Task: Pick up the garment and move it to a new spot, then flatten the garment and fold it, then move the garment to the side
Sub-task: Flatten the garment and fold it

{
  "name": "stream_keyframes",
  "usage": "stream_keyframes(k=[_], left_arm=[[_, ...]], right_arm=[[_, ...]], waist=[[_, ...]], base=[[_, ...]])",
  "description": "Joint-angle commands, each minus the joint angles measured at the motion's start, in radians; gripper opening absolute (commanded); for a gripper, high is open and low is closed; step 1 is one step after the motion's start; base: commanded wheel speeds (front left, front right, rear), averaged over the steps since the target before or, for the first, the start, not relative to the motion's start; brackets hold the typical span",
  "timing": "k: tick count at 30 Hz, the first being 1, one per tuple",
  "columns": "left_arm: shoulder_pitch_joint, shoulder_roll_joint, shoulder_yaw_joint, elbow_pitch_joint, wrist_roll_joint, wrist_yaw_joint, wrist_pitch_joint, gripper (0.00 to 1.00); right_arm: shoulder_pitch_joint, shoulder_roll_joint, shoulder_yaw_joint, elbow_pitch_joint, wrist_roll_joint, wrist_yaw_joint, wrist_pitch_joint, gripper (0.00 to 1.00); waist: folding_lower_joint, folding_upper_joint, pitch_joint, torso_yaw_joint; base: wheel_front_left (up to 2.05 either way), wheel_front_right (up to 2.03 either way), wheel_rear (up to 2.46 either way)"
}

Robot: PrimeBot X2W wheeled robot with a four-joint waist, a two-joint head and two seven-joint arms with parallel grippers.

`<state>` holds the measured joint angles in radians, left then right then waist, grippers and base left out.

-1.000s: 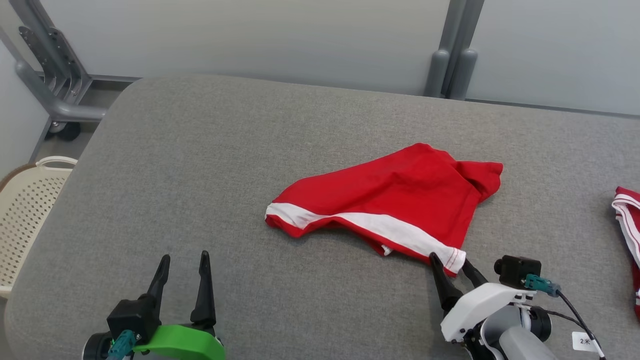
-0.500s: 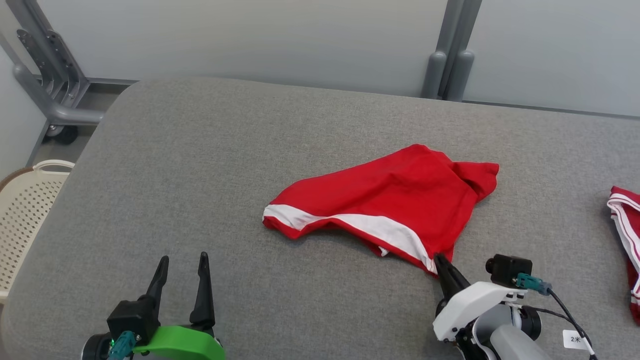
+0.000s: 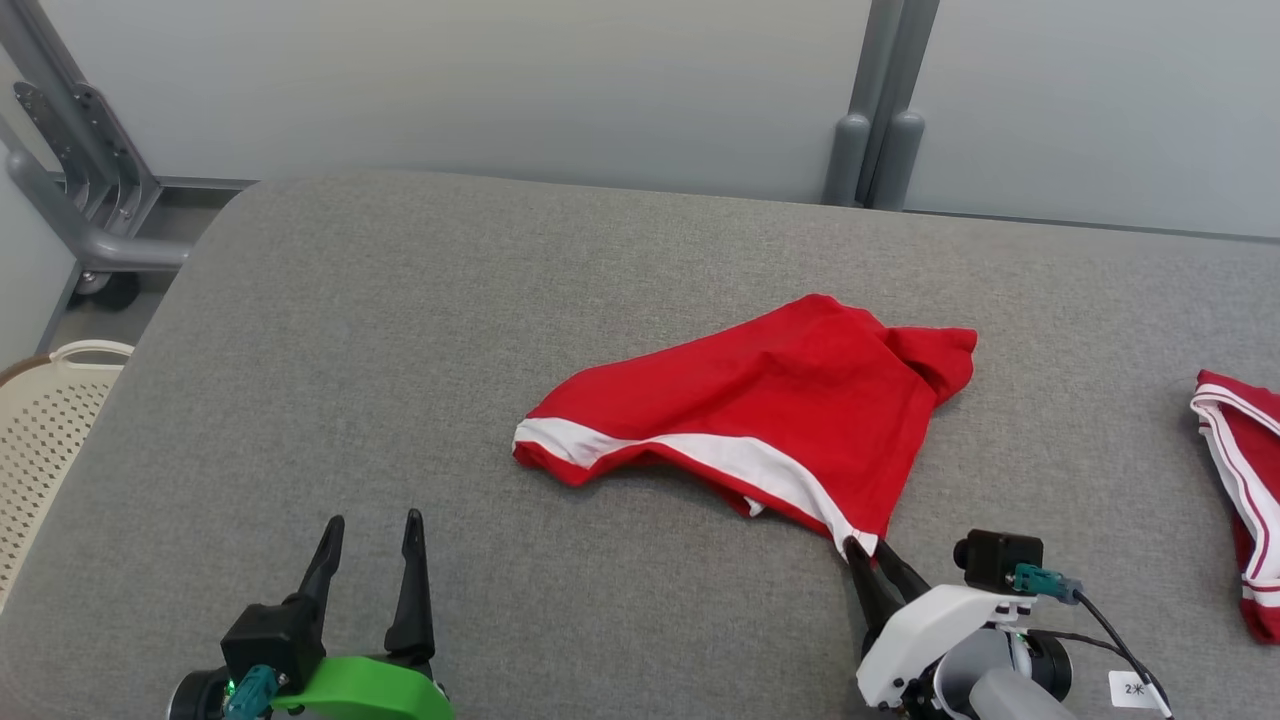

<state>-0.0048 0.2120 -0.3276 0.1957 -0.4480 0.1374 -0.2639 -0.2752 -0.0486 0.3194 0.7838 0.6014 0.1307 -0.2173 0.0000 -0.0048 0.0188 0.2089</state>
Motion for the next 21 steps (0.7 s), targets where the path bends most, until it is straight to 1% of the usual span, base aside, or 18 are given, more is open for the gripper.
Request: stream_keyframes(k=[1,5,7,11,12,13,14,15,21], left_arm=[[0.011,0.006,-0.003,0.002,0.001,-0.002,0.0,1.0],[0.012,0.009,-0.01,0.004,-0.001,-0.004,0.003,1.0],[0.013,0.009,-0.011,0.004,-0.004,-0.003,0.003,1.0],[0.014,0.01,-0.012,0.002,-0.008,0.0,0.003,1.0],[0.014,0.01,-0.012,0.002,-0.008,0.0,0.003,1.0],[0.013,0.011,-0.012,0.001,-0.009,0.001,0.003,1.0],[0.012,0.011,-0.011,0.001,-0.009,0.002,0.003,1.0],[0.011,0.011,-0.012,0.0,-0.009,0.002,0.003,1.0],[0.008,0.012,-0.014,0.004,-0.011,0.003,0.003,1.0]], right_arm=[[-0.012,-0.004,0.009,0.005,0.011,0.0,-0.002,0.44],[0.002,-0.004,0.028,0.005,0.035,0.0,-0.007,0.46],[0.011,-0.004,0.04,-0.007,0.057,0.0,-0.003,0.44],[0.006,-0.004,0.048,-0.001,0.059,0.0,-0.005,0.24],[0.006,-0.004,0.048,-0.001,0.059,0.0,-0.005,0.24],[0.0,-0.004,0.048,0.003,0.059,0.0,-0.006,0.2],[-0.007,-0.004,0.047,0.007,0.059,0.0,-0.006,0.12],[-0.014,-0.004,0.046,0.01,0.057,0.0,-0.007,0.0],[-0.028,-0.004,0.024,0.015,0.041,0.0,-0.025,0.0]], waist=[[0.0,0.0048,-0.002,0.001],[0.0,0.0048,-0.007,0.004],[0.0,0.0048,-0.007,0.003],[0.0,0.0048,-0.006,-0.001],[0.0,0.0048,-0.006,-0.001],[0.0,0.0048,-0.006,-0.002],[0.0,0.0048,-0.005,-0.003],[0.0,0.0048,-0.004,-0.004],[0.0,0.0048,-0.005,-0.006]], base=[[0.0,0.0,0.0],[0.0,0.0,0.0],[0.0,0.0,0.0],[0.0,0.0,0.0],[0.0,0.0,0.0],[0.0,0.0,0.0],[0.0,0.0,0.0],[0.0,0.0,0.0],[0.0,0.0,0.0]])
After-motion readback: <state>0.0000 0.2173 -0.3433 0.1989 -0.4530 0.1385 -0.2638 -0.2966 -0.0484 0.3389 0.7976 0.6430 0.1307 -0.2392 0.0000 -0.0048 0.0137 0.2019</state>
